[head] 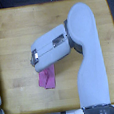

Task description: Folding a cloth

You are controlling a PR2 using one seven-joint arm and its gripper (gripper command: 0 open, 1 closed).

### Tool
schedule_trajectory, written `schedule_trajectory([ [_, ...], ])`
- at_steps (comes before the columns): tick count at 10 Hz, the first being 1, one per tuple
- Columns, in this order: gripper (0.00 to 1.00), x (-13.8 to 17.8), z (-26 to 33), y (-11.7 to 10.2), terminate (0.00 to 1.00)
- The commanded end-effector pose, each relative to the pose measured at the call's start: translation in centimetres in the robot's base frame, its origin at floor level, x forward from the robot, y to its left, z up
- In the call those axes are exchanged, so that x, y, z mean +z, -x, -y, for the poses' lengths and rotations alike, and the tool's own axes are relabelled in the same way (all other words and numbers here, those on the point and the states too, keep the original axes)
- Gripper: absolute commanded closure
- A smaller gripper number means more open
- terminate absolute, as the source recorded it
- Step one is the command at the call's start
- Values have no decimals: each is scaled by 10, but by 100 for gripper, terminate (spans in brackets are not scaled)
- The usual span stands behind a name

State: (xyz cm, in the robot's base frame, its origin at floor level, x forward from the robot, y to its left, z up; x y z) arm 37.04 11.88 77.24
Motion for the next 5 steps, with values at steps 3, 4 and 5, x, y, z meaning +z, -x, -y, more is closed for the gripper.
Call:
schedule_trajectory([
  [3,0,59,38,-37,0],
  [4,0,67,45,-47,0],
  [5,0,83,60,-63,0],
])
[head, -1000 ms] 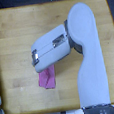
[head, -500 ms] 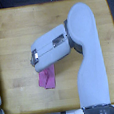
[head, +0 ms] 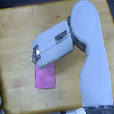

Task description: Folding a cloth

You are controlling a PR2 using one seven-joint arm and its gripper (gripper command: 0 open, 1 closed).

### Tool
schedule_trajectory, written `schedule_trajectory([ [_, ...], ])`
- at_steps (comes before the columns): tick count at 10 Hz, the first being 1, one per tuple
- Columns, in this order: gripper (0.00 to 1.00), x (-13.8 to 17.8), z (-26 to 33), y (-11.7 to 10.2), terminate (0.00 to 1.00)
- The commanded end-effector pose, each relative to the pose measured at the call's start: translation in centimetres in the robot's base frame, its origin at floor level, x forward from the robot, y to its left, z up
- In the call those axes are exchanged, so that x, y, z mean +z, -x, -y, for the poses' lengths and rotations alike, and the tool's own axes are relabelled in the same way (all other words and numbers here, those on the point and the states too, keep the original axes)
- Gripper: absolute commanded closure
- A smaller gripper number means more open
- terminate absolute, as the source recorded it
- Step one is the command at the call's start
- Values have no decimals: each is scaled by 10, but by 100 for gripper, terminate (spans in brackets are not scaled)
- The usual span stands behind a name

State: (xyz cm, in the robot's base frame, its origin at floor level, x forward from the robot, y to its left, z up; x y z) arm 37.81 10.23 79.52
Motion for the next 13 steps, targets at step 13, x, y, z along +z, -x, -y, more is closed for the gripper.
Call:
schedule_trajectory([
  [13,0,159,204,-144,0],
])
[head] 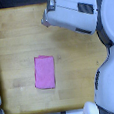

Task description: Folding a cloth

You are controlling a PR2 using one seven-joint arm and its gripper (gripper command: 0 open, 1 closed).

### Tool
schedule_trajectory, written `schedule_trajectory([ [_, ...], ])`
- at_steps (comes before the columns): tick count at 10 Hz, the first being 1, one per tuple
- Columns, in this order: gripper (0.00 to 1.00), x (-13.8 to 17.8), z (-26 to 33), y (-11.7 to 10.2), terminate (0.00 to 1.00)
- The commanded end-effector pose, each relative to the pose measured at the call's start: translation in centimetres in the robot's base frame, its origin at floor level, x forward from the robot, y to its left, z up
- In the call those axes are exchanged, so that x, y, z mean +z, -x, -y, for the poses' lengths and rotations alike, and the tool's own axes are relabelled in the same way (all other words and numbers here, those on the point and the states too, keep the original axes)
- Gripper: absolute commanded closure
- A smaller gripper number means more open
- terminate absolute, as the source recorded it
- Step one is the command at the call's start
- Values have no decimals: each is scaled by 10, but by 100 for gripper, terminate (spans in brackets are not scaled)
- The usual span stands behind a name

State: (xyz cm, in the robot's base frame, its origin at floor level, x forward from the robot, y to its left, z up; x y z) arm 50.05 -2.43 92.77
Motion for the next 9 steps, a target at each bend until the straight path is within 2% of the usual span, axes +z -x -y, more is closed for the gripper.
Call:
schedule_trajectory([
  [1,0,29,90,-24,0],
  [5,0,37,142,-36,0],
  [9,0,43,163,-39,0],
])
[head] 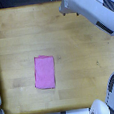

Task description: Folding a cloth

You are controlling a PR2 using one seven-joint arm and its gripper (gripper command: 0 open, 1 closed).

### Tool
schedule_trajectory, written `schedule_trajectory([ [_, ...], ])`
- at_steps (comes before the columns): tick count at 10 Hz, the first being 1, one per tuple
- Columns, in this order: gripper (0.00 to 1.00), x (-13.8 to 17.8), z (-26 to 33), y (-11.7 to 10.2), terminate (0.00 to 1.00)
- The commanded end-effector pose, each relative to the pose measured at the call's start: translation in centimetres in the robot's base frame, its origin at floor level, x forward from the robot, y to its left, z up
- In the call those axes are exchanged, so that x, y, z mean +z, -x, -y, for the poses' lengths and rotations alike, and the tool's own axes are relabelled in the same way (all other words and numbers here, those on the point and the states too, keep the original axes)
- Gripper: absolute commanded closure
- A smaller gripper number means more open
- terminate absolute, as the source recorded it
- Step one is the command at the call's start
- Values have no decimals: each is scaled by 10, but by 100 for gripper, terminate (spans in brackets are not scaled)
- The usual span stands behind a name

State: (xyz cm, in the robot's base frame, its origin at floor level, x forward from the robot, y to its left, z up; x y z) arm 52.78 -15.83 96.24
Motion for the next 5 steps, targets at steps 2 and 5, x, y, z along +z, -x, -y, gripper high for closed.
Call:
schedule_trajectory([
  [2,0,11,38,-15,0],
  [5,0,-2,43,-19,100],
])
